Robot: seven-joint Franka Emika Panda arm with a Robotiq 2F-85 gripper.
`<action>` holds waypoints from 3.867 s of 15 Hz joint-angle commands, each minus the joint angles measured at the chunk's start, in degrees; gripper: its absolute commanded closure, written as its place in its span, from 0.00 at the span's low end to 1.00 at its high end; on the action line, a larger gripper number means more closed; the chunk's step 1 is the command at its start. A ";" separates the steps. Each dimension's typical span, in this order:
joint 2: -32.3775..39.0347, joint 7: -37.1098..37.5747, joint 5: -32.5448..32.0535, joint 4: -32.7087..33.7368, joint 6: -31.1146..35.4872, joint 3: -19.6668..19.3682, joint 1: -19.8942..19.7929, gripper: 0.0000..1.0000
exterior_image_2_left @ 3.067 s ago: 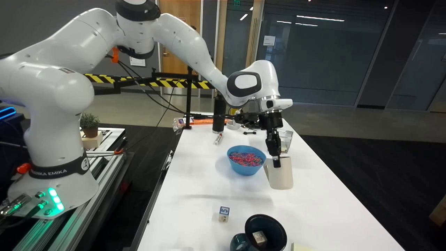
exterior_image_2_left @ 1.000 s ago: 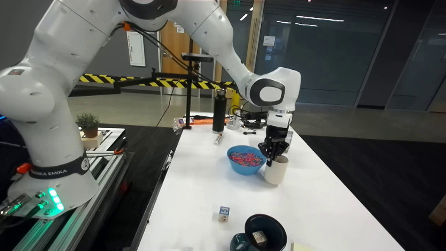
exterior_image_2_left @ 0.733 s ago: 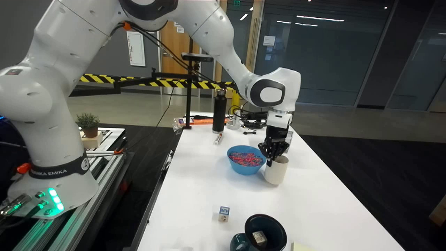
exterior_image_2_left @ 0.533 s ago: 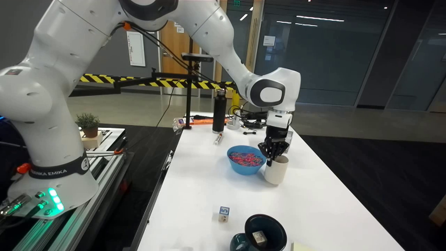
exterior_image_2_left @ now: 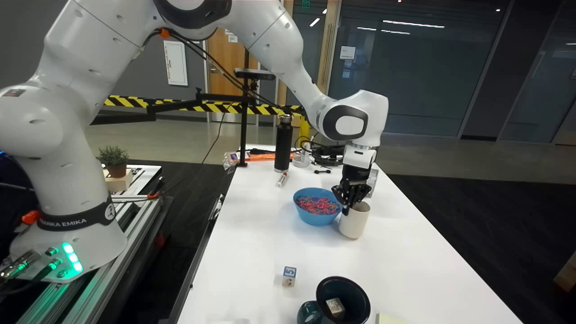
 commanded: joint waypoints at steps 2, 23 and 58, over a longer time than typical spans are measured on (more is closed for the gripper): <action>-0.20 1.00 -1.68 0.07 -0.03 2.14 -1.89 0.95; -0.12 0.83 -1.39 0.07 -0.05 3.14 -2.59 0.54; -17.85 -20.21 -20.22 -10.75 -10.22 10.38 0.23 0.00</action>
